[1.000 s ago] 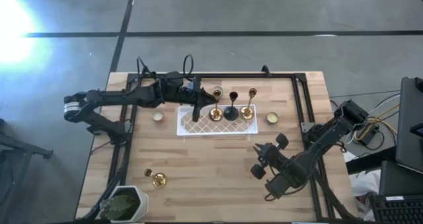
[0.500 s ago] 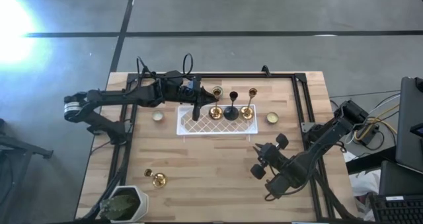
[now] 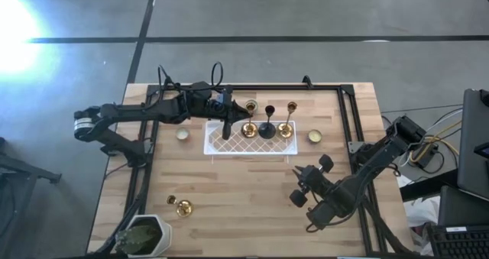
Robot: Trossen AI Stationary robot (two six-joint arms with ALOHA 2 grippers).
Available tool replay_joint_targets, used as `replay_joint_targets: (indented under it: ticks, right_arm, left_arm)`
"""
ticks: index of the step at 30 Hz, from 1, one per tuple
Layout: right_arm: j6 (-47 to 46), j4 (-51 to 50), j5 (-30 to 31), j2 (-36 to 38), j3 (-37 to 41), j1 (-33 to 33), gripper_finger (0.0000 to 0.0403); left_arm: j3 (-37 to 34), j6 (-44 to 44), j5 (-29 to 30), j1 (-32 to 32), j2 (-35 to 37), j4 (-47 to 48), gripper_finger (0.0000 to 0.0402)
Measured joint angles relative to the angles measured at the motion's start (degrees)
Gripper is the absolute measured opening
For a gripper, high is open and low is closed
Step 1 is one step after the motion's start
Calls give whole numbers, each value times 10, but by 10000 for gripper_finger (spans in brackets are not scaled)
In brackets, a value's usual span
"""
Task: Pick & Place candle stick holders
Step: Put the right golden candle holder on the shelf, then put the black candle holder on the shelf
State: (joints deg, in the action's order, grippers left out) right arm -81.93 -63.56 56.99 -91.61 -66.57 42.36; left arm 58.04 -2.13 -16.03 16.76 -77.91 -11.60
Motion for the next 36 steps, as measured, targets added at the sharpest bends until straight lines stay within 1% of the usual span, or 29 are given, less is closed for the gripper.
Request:
replay_joint_targets:
  ticks: [3, 9, 12, 19, 25, 27, 30, 36]
  right_arm:
    - [0, 0, 0, 0, 0, 0, 59]
    - [-1, 0, 0, 0, 0, 0, 64]
    - [-2, 0, 0, 0, 0, 0, 60]
    - [0, 0, 0, 0, 0, 0, 52]
    - [0, 0, 0, 0, 0, 0, 58]
    - [0, 0, 0, 0, 0, 0, 61]
    - [0, 0, 0, 0, 0, 0, 64]
    - [-1, 0, 0, 0, 0, 0, 63]
  left_arm:
    - [-1, -6, 0, 0, 0, -1, 17]
    - [-1, -10, 0, 0, 0, -1, 65]
    - [-1, -12, 0, 0, 0, -2, 78]
    - [-1, -10, 0, 0, 0, 0, 83]
    - [-1, -9, 0, 3, 1, 13, 85]
    - [-1, -6, 0, 4, 2, 21, 91]
    - [4, -5, 6, 9, 6, 52, 112]
    - [14, -4, 32, 16, 37, 121, 170]
